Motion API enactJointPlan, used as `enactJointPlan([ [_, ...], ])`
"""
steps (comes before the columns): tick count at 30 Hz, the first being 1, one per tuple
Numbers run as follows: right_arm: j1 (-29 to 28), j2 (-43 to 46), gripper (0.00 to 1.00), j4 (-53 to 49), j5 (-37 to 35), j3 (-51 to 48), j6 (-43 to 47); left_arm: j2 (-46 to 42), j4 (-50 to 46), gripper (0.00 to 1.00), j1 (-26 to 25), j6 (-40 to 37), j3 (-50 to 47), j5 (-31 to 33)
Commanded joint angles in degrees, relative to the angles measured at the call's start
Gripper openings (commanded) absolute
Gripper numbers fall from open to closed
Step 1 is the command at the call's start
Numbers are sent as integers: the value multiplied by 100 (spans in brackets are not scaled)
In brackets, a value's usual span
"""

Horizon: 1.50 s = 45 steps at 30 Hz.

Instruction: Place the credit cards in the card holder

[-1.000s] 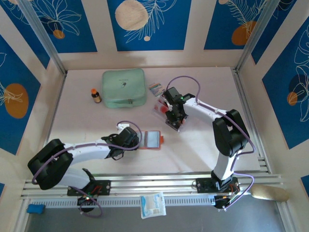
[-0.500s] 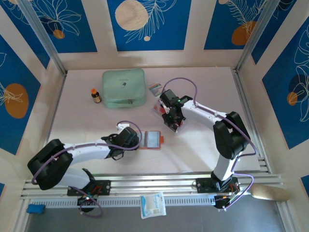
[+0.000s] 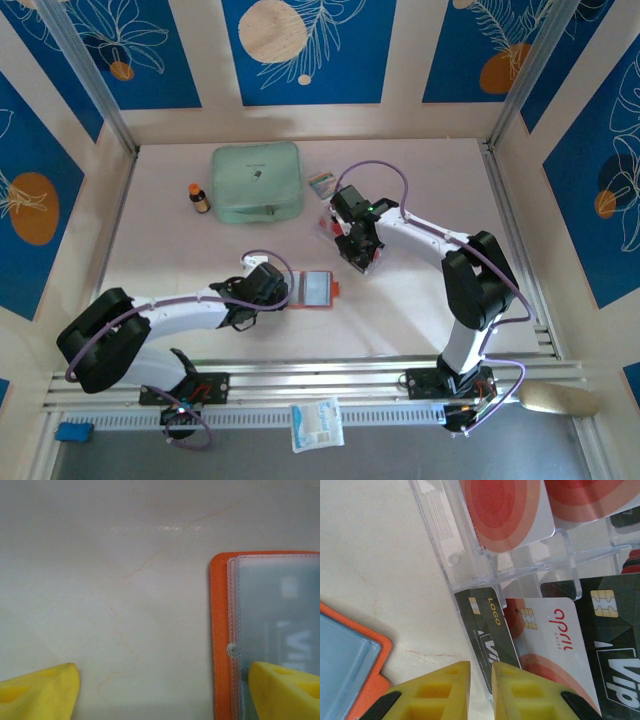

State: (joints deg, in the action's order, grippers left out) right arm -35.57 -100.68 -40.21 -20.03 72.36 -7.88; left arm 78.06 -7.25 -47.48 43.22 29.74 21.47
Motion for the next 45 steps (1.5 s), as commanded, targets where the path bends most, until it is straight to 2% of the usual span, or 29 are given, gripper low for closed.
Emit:
enactJointPlan([
  [1, -11, 144, 23, -167, -81, 65, 15, -80, 39, 87, 28, 46, -21, -16],
  [14, -10, -142, 28, -304, -715, 121, 137, -68, 39, 87, 29, 46, -9, -31],
  [27, -74, -361, 26, -260, -429, 154, 135, -65, 30, 87, 28, 37, 15, -27],
  [32, -29, -261, 21, -268, -262, 212, 124, -66, 39, 87, 26, 48, -3, -29],
  [41, 25, -128, 4, -266, -19, 192, 284, -116, 40, 87, 27, 55, -21, -43],
  [45, 3, 33, 1, -297, 25, 187, 434, -234, -43, 87, 29, 31, 45, -74],
])
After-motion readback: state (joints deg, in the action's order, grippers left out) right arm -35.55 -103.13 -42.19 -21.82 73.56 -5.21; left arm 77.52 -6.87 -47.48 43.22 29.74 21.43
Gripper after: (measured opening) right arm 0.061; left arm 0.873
